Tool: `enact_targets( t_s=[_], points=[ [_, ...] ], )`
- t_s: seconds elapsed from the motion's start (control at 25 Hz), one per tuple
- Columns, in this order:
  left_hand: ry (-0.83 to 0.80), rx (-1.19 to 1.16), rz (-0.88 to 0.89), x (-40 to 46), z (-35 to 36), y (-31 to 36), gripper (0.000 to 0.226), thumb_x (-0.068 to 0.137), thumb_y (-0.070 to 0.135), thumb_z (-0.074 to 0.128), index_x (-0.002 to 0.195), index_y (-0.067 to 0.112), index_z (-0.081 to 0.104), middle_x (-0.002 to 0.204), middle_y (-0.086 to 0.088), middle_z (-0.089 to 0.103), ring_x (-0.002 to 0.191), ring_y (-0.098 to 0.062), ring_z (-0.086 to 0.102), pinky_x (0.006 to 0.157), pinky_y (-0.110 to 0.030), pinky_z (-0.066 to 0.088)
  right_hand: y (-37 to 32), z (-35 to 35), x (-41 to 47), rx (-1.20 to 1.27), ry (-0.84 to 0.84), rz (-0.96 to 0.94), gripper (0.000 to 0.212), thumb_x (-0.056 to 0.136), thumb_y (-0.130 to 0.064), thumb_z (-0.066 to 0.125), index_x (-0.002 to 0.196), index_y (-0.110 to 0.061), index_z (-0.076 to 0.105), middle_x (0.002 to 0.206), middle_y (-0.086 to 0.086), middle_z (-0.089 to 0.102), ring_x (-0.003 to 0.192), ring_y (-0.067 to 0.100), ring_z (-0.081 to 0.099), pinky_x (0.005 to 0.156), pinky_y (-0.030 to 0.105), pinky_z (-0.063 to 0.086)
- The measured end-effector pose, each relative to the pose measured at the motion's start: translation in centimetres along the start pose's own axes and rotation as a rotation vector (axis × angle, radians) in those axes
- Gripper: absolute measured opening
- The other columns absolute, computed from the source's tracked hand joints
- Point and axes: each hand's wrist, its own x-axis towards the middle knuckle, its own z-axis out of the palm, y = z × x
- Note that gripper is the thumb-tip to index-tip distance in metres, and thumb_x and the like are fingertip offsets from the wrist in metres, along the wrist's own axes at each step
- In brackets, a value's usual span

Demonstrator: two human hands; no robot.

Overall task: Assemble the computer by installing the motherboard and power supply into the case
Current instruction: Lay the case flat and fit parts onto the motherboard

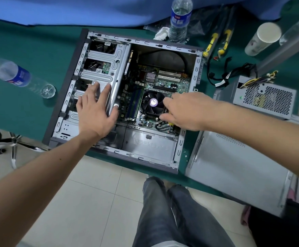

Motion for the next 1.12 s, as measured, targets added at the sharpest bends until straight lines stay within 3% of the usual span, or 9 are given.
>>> enact_targets(
  t_s=[0.12, 0.28, 0.36, 0.52, 0.64, 0.72, 0.8, 0.92, 1.12],
  points=[
    [0.002, -0.004, 0.001, 0.1, -0.2, 0.0, 0.070, 0.087, 0.051, 0.038, 0.153, 0.027, 0.031, 0.159, -0.011, 0.022, 0.148, -0.029, 0.016, 0.117, -0.056, 0.017, 0.1, -0.5, 0.1, 0.015, -0.056, -0.092, 0.018, 0.097, -0.020, 0.049, 0.114, -0.018, 0.046, 0.095, -0.001, 0.035, 0.061, 0.015, 0.046, 0.046, 0.031, 0.036],
    [-0.001, 0.008, -0.001, 0.0, -0.2, 0.0, 0.070, 0.087, 0.050, 0.038, 0.153, 0.027, 0.031, 0.159, -0.011, 0.023, 0.148, -0.029, 0.016, 0.117, -0.057, 0.018, -1.3, 0.2, 0.1, -0.210, 0.081, -0.013, 0.036, 0.105, -0.042, 0.033, 0.106, -0.012, 0.054, 0.073, -0.001, 0.046, 0.052, 0.015, 0.040, 0.048, 0.030, 0.037],
    [0.003, 0.008, 0.000, -0.2, -0.2, -0.1, 0.070, 0.087, 0.050, 0.038, 0.152, 0.027, 0.032, 0.159, -0.011, 0.023, 0.148, -0.029, 0.017, 0.116, -0.057, 0.019, -1.2, -0.1, 0.3, -0.081, -0.012, 0.009, 0.036, 0.104, -0.044, 0.036, 0.115, -0.013, 0.049, 0.089, 0.003, 0.047, 0.056, 0.016, 0.042, 0.049, 0.031, 0.036],
    [0.006, 0.004, 0.008, 0.1, -0.1, 0.0, 0.070, 0.087, 0.051, 0.038, 0.152, 0.027, 0.032, 0.158, -0.011, 0.024, 0.147, -0.030, 0.019, 0.116, -0.058, 0.020, -0.9, -0.5, 0.4, -0.029, -0.112, -0.098, 0.023, 0.094, -0.013, 0.050, 0.115, -0.020, 0.050, 0.087, -0.002, 0.034, 0.057, 0.016, 0.046, 0.043, 0.029, 0.029],
    [0.004, 0.013, 0.007, 0.1, -0.1, -0.1, 0.070, 0.087, 0.051, 0.038, 0.152, 0.027, 0.032, 0.158, -0.011, 0.024, 0.147, -0.030, 0.019, 0.116, -0.058, 0.020, -1.8, -0.1, 0.1, -0.223, 0.030, -0.016, 0.032, 0.105, -0.035, 0.037, 0.100, -0.013, 0.060, 0.069, -0.003, 0.044, 0.055, 0.015, 0.046, 0.048, 0.028, 0.035],
    [0.006, 0.005, 0.006, -0.1, -0.2, -0.2, 0.071, 0.086, 0.051, 0.037, 0.152, 0.026, 0.032, 0.158, -0.011, 0.024, 0.147, -0.030, 0.018, 0.116, -0.058, 0.019, -2.0, 0.1, 0.2, -0.189, 0.009, -0.023, 0.038, 0.105, -0.042, 0.034, 0.111, -0.014, 0.059, 0.088, 0.003, 0.053, 0.065, 0.022, 0.054, 0.053, 0.031, 0.041],
    [0.008, -0.003, 0.009, -0.2, -0.3, -0.1, 0.071, 0.086, 0.052, 0.037, 0.152, 0.026, 0.033, 0.158, -0.011, 0.025, 0.147, -0.030, 0.018, 0.116, -0.058, 0.019, -1.6, -0.4, 0.1, -0.085, -0.071, -0.072, 0.027, 0.100, -0.027, 0.046, 0.126, -0.021, 0.047, 0.105, 0.006, 0.038, 0.070, 0.024, 0.053, 0.051, 0.034, 0.038],
    [0.009, -0.012, 0.009, 0.0, -0.3, 0.0, 0.071, 0.085, 0.051, 0.038, 0.152, 0.026, 0.033, 0.157, -0.011, 0.025, 0.147, -0.030, 0.018, 0.116, -0.058, 0.019, -1.6, -0.2, -0.2, -0.143, -0.059, -0.132, 0.028, 0.090, -0.004, 0.047, 0.113, -0.020, 0.054, 0.081, -0.001, 0.028, 0.060, 0.019, 0.046, 0.044, 0.031, 0.031],
    [0.010, -0.012, 0.004, -0.1, -0.3, -0.1, 0.070, 0.086, 0.049, 0.040, 0.152, 0.026, 0.033, 0.158, -0.011, 0.024, 0.147, -0.029, 0.018, 0.117, -0.057, 0.018, -2.0, -0.1, 0.1, -0.162, 0.029, -0.032, 0.032, 0.107, -0.037, 0.033, 0.111, -0.017, 0.057, 0.090, 0.002, 0.052, 0.065, 0.021, 0.052, 0.053, 0.032, 0.044]
  ],
)
